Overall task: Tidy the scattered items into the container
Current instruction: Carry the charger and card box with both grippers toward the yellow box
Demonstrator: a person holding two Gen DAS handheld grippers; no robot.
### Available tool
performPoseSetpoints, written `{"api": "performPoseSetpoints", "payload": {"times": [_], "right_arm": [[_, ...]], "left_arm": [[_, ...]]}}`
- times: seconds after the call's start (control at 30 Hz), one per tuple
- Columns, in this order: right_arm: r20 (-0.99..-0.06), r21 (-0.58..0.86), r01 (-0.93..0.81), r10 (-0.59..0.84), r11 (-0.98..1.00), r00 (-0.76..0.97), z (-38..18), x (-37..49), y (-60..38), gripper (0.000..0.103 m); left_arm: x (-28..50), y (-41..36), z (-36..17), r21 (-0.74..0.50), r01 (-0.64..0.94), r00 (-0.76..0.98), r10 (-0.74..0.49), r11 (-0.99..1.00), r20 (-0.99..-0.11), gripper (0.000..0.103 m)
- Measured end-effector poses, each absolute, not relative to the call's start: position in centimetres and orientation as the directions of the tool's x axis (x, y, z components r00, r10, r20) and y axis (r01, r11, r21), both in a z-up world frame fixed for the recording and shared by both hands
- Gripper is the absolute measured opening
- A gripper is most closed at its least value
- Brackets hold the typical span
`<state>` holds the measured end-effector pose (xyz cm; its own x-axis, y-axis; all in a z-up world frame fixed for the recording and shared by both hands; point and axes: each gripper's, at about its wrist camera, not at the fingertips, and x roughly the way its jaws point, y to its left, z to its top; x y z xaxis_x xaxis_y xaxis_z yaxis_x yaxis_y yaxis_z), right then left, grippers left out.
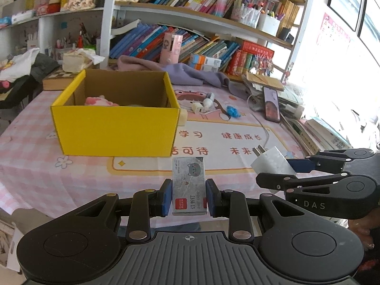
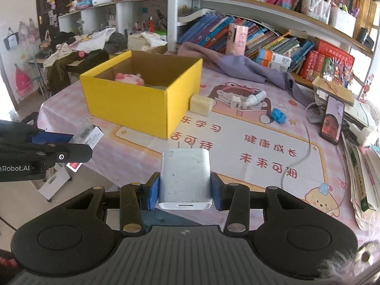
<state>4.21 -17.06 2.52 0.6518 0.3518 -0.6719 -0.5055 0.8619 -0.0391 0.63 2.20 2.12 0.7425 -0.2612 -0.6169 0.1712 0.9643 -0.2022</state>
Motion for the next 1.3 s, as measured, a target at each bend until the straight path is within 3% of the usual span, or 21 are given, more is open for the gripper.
{"api": "performPoseSetpoints", "payload": {"times": [0.8,1.3], "right_arm": [[-0.668,-0.065,-0.712,0.499,0.699,0.552,3.2,3.9,-8.7,0.041],[-0.55,-0.071,-0.706,0.563,0.704,0.617,5.6,12.3,-5.4,0.041]], "left_arm": [[-1.8,9.5,2.3,-0.243,-0.052,0.797,-0.107,0.969,-0.595,0.028],[7.9,11.5,5.9,-0.136,0.011,0.846,-0.082,0.991,-0.527,0.028]]}}
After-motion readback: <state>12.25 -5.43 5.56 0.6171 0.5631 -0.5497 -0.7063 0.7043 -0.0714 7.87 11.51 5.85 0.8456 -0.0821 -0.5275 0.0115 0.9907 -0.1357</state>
